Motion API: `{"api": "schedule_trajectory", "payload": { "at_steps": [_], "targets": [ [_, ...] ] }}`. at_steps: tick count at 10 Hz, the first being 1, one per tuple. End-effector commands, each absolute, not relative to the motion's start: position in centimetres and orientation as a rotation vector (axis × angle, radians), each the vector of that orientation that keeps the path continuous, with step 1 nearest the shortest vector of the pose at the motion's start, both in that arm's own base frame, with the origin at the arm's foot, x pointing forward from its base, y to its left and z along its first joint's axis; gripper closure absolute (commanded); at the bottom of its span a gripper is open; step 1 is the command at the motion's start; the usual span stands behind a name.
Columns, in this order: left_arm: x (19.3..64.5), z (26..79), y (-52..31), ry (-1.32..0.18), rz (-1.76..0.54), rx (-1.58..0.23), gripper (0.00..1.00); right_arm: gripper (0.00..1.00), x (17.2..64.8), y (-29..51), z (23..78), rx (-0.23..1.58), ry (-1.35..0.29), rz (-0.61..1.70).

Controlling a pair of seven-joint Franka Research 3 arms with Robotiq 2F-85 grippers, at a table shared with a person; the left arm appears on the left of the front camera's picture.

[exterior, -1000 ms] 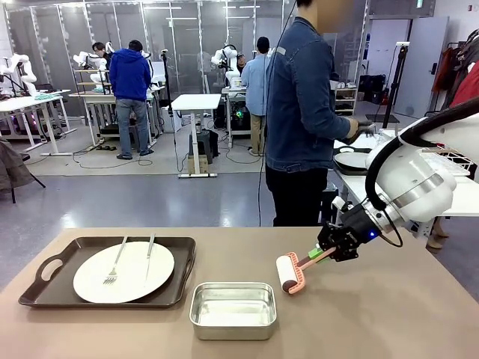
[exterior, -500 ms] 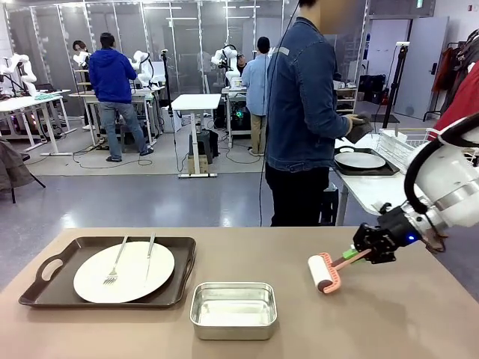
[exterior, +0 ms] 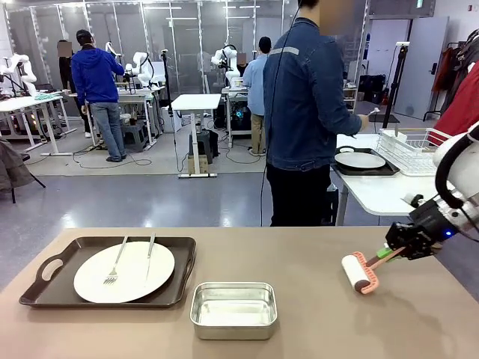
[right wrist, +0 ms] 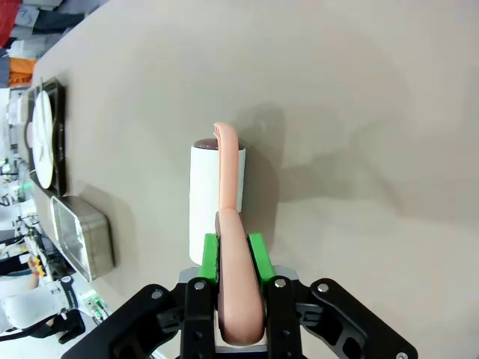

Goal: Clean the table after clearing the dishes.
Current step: When the left (or right) Handle tray is removed, use the left hand (or right hand) to clean the left (or right) side of the table with the Lint Roller.

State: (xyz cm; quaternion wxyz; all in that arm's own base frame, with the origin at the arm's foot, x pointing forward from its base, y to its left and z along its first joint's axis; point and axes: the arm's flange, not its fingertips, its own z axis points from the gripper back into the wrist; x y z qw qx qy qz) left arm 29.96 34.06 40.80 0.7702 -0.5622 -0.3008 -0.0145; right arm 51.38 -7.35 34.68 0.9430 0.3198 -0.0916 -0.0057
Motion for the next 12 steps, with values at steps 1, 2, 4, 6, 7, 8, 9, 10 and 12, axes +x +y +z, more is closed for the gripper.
{"api": "schedule_trajectory", "payload": {
  "at_steps": [1, 2, 4, 6, 7, 8, 9, 10, 12],
  "targets": [
    [29.6, 41.0, 34.2, -0.652, -0.034, -1.22, 0.0, 0.79, 50.3, -11.2, 30.3, 0.395, -0.178, -0.075],
    [29.6, 41.0, 34.2, -0.652, -0.034, -1.22, 0.0, 0.79, 50.2, -12.5, 31.1, 0.379, -0.192, -0.08],
    [29.6, 41.0, 34.2, -0.652, -0.034, -1.22, 0.0, 0.79, 50.2, -14.1, 32.8, 0.291, -0.19, -0.079],
    [29.6, 41.0, 34.2, -0.652, -0.034, -1.22, 0.0, 0.79, 50.2, -14.6, 34.9, 0.25, -0.206, -0.064],
    [29.6, 41.0, 34.2, -0.652, -0.034, -1.22, 0.0, 0.79, 50.0, -14.6, 36.1, 0.246, -0.224, -0.057],
    [29.6, 41.0, 34.2, -0.652, -0.034, -1.22, 0.0, 0.79, 49.6, -14.3, 38.1, 0.266, -0.256, -0.04],
    [29.6, 41.0, 34.2, -0.652, -0.034, -1.22, 0.0, 0.79, 49.1, -13.7, 40.1, 0.269, -0.291, -0.018],
    [29.6, 41.0, 34.2, -0.652, -0.034, -1.22, 0.0, 0.79, 48.8, -13.0, 41.6, 0.22, -0.302, -0.011],
    [29.6, 41.0, 34.2, -0.652, -0.034, -1.22, 0.0, 0.79, 48.1, -11.8, 43.8, 0.199, -0.322, 0.004]
  ]
}}
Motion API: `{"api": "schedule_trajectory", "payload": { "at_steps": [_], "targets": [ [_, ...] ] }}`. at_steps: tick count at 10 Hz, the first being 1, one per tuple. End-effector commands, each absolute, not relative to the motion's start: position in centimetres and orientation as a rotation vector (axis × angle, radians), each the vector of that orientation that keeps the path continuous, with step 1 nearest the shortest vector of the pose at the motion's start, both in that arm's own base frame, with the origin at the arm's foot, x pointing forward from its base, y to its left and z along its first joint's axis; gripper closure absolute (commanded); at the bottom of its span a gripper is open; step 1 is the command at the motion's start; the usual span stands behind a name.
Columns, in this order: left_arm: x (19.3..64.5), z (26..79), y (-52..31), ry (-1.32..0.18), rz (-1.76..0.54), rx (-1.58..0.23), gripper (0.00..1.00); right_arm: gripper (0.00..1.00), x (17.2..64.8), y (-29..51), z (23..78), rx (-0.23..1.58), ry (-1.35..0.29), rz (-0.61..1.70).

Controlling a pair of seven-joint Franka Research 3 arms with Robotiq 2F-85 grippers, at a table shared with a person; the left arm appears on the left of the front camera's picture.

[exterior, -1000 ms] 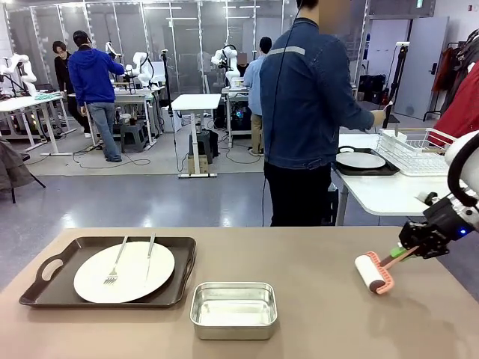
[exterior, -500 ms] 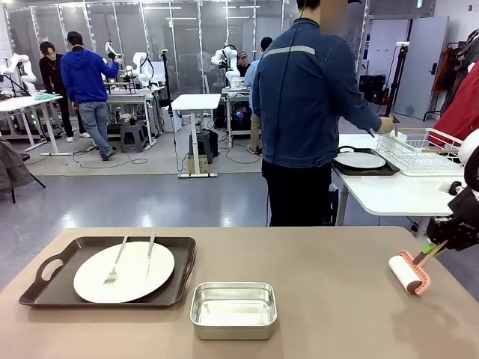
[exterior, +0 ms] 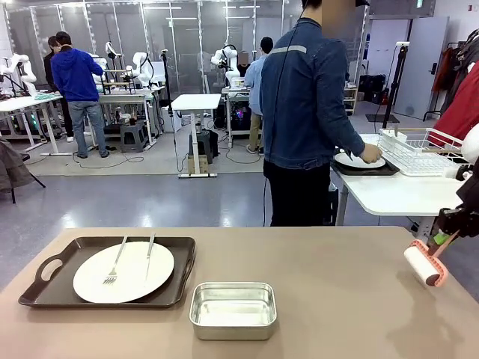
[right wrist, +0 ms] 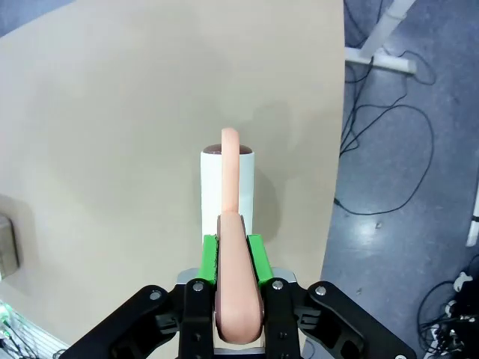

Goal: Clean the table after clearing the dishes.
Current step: When the left (or right) Handle tray is removed, use the left hand (or right hand) to clean the left (or right) side of the table with the Lint Roller, then place the Lint Roller back on top of the Airtight Container.

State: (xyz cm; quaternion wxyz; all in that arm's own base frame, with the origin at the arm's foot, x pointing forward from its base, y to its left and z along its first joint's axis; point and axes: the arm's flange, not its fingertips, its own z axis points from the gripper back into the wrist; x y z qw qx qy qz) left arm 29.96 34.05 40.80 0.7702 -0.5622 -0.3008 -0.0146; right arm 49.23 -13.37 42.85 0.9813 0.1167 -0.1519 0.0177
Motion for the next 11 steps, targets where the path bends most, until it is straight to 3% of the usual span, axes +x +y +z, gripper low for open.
{"api": "schedule_trajectory", "payload": {
  "at_steps": [1, 11],
  "targets": [
    [29.6, 41.0, 34.2, -0.652, -0.034, -1.22, 0.0, 0.79, 47.6, -11.3, 45.1, 0.2, -0.336, 0.005],
    [29.6, 41.0, 34.2, -0.652, -0.034, -1.22, 0.0, 0.79, 48.3, -12.1, 45.5, 0.215, -0.34, 0.036]
  ]
}}
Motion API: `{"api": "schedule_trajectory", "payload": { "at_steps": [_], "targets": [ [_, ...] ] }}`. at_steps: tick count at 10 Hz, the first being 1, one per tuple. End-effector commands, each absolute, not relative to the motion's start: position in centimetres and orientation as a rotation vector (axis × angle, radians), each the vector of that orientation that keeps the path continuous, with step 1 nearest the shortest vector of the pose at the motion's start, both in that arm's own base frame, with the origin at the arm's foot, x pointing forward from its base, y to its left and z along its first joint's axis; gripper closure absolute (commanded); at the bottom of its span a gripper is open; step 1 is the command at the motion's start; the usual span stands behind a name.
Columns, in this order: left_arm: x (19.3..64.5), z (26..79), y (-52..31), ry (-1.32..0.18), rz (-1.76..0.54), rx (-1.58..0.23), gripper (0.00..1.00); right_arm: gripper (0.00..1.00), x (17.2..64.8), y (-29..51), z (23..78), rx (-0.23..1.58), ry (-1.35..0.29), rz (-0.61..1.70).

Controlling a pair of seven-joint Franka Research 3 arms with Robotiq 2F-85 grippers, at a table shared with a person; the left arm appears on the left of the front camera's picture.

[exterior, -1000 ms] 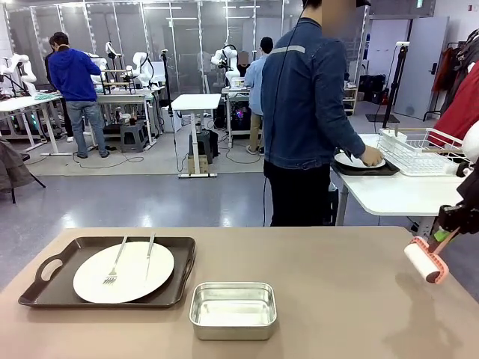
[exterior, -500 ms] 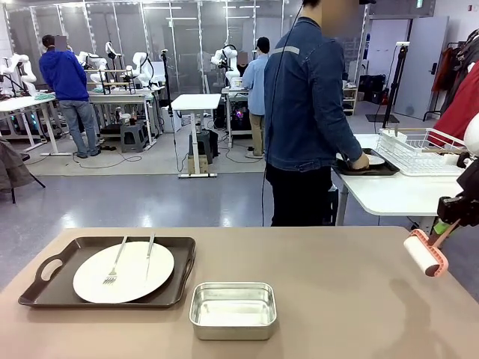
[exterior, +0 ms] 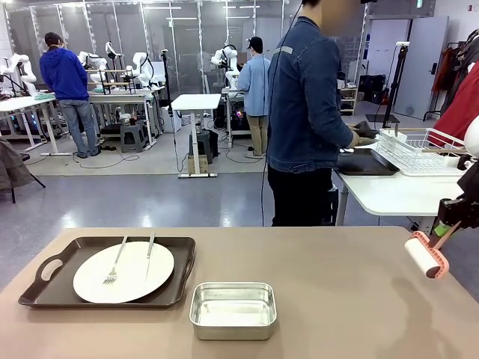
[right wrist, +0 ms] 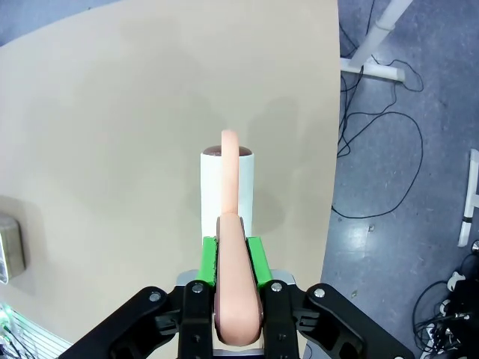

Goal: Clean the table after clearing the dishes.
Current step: Place the Lint Roller back on top of the Airtight Container.

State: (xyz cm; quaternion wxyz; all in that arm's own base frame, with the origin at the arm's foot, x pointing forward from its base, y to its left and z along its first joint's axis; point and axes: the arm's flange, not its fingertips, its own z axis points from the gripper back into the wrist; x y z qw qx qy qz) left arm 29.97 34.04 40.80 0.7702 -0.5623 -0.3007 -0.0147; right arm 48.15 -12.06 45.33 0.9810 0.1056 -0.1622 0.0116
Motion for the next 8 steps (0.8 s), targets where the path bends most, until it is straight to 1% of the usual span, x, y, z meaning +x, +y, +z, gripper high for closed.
{"api": "schedule_trajectory", "payload": {
  "at_steps": [1, 8],
  "targets": [
    [29.6, 41.01, 34.16, -0.652, -0.034, -1.22, 0.0, 0.79, 48.33, -12.07, 45.51, 0.215, -0.34, 0.036],
    [29.6, 41.01, 34.16, -0.652, -0.034, -1.22, 0.0, 0.79, 48.33, -12.07, 45.51, 0.215, -0.34, 0.036]
  ]
}}
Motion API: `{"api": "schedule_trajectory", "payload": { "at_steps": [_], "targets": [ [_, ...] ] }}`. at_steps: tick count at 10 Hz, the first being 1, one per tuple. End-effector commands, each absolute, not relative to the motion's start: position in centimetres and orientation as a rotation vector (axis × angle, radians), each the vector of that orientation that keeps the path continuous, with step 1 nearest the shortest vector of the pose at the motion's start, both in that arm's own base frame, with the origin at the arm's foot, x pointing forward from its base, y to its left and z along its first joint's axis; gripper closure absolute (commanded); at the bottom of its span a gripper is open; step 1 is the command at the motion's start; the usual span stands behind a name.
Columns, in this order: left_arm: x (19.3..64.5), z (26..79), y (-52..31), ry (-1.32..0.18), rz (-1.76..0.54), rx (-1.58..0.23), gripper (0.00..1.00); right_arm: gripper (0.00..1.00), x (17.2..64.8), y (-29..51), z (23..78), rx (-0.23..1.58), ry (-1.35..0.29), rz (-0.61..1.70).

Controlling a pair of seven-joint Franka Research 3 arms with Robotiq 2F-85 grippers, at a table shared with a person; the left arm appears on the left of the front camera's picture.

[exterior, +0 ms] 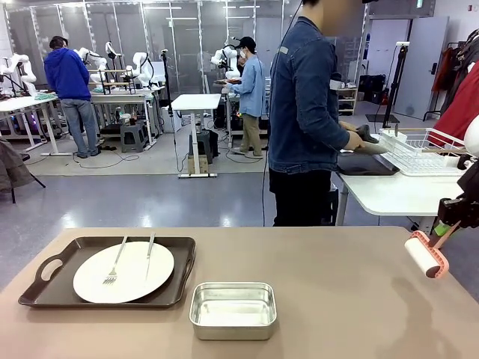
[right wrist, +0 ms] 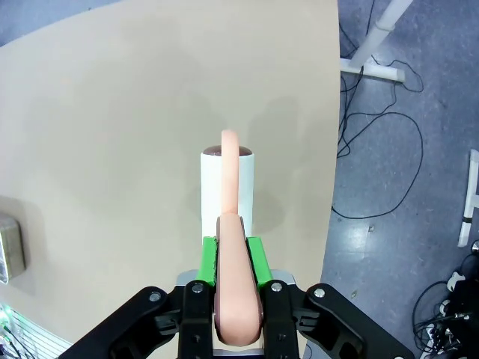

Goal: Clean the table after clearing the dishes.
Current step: Place the Lint Roller back on top of the Airtight Container.

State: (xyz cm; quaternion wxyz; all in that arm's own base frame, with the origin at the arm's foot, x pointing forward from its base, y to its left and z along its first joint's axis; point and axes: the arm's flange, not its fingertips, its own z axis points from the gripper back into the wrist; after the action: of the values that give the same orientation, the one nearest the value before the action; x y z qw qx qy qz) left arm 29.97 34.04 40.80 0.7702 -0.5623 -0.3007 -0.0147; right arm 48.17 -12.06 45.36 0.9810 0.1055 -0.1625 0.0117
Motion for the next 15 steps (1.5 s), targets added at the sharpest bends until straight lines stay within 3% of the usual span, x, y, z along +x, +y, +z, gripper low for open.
{"api": "schedule_trajectory", "payload": {
  "at_steps": [1, 3, 5, 10, 15],
  "targets": [
    [29.6, 41.0, 34.2, -0.652, -0.034, -1.22, 0.0, 0.79, 48.3, -12.1, 45.5, 0.215, -0.34, 0.036],
    [29.6, 41.0, 34.2, -0.652, -0.034, -1.22, 0.0, 0.79, 48.2, -12.1, 45.4, 0.212, -0.327, 0.024],
    [29.6, 41.0, 34.2, -0.652, -0.034, -1.22, 0.0, 0.79, 47.3, -8.9, 48.9, 0.13, -0.421, 0.189],
    [29.6, 41.0, 34.2, -0.652, -0.034, -1.22, 0.0, 0.79, 42.9, 10.7, 59.1, 0.029, -0.56, 0.875],
    [29.6, 41.0, 34.2, -0.652, -0.034, -1.22, 0.0, 0.79, 35.8, 25.6, 59.0, 0.044, -0.521, 1.41]
  ]
}}
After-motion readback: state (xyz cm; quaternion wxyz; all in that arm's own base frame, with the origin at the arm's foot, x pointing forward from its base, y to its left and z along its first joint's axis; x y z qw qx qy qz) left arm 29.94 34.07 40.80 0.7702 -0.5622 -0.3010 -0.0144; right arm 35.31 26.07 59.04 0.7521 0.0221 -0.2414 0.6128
